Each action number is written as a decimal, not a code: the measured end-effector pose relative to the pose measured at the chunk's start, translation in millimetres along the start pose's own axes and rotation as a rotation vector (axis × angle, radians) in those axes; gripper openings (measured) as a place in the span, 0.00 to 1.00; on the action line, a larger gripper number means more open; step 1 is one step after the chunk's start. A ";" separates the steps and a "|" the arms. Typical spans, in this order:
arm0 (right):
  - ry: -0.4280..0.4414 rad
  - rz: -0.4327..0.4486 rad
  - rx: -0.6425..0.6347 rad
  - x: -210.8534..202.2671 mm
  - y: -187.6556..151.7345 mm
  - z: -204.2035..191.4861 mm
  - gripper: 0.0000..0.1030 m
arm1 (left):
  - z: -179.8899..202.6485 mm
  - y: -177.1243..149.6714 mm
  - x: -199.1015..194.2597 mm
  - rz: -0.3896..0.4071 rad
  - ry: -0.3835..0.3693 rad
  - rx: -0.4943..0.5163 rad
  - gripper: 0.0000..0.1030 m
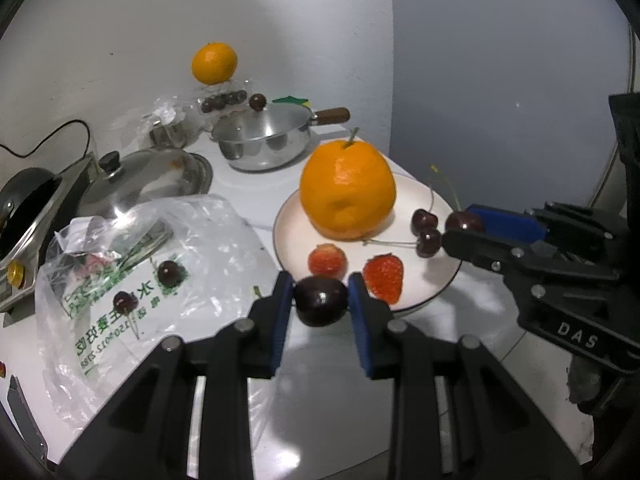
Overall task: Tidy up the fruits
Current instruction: 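Lower both cherries onto the plate and open both grippers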
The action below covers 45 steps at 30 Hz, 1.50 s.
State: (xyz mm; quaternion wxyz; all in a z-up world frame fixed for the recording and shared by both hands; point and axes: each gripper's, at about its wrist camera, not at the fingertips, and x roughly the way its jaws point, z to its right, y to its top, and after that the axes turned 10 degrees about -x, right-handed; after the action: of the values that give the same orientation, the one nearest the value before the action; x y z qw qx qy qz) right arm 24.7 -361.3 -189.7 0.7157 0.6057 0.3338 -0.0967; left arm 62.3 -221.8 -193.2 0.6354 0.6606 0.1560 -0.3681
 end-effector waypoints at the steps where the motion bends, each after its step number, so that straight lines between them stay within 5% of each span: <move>1: 0.001 -0.002 0.003 0.0 -1.5 2.6 0.30 | 1.8 -0.2 1.4 -0.003 -0.001 0.002 0.29; 45: 0.061 -0.103 0.034 49.2 -19.5 23.2 0.30 | 17.0 4.7 54.7 -0.102 -0.056 -0.013 0.30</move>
State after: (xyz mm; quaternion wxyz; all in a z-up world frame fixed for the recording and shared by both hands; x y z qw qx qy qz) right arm 59.8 -374.6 -233.6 0.6888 0.6027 0.3845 -0.1206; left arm 97.8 -252.9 -225.9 0.6242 0.6370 0.1740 -0.4175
